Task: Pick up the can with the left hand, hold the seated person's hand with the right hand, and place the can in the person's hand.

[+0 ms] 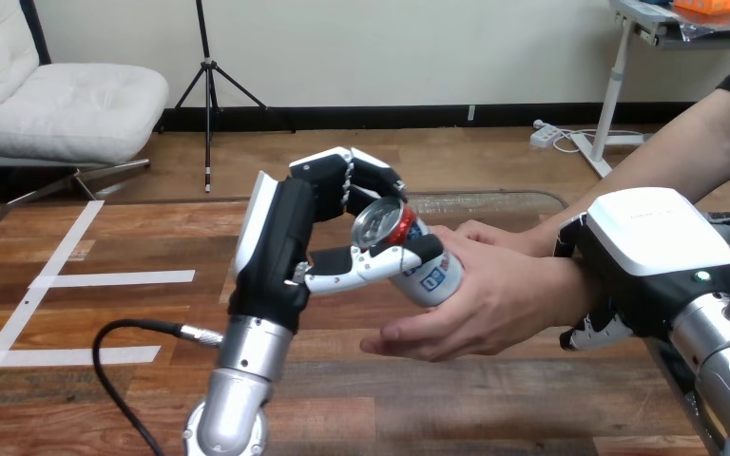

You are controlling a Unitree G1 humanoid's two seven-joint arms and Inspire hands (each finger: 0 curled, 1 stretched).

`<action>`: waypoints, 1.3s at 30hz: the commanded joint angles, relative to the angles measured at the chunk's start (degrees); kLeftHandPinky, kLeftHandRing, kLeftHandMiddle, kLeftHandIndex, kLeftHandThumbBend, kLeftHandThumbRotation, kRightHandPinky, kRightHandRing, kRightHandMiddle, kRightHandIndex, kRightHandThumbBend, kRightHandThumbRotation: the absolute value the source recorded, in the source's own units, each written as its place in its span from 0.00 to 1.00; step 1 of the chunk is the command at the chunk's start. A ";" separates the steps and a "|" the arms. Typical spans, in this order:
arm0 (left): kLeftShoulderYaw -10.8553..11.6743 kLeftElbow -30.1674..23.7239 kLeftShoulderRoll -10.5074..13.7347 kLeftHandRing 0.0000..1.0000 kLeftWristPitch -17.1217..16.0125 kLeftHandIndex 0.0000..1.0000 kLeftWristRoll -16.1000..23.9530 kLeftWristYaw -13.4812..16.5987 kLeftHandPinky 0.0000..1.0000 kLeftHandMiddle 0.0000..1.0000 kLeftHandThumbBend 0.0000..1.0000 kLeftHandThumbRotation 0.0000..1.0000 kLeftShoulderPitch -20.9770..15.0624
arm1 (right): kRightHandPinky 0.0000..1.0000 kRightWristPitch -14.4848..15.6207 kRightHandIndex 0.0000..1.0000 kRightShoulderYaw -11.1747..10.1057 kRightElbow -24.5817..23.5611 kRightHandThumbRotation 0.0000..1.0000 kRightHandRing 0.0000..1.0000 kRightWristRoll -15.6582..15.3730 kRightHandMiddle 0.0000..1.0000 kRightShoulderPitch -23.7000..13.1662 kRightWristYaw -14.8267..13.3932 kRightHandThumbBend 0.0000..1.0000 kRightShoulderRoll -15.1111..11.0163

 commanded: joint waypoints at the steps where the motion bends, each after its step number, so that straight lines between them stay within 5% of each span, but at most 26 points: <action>1: -1.33 0.04 -1.15 0.40 -0.76 0.44 0.75 0.13 0.35 0.43 0.73 0.00 -4.57 | 0.13 -0.13 0.51 -2.42 -3.65 0.00 0.23 0.39 0.35 -3.54 -0.57 0.79 0.55; 25: -3.09 -0.30 -1.91 0.39 -0.15 0.43 2.77 0.49 0.34 0.42 0.76 0.00 -3.63 | 0.18 0.31 0.52 -2.23 -5.77 0.00 0.30 -0.34 0.41 -4.43 0.79 0.79 1.29; 39: -3.29 0.00 -1.57 0.38 -0.66 0.43 2.20 0.06 0.33 0.42 0.75 0.00 -3.26 | 0.16 -1.90 0.50 -2.34 -5.89 0.00 0.26 0.79 0.37 -4.38 -0.75 0.81 1.41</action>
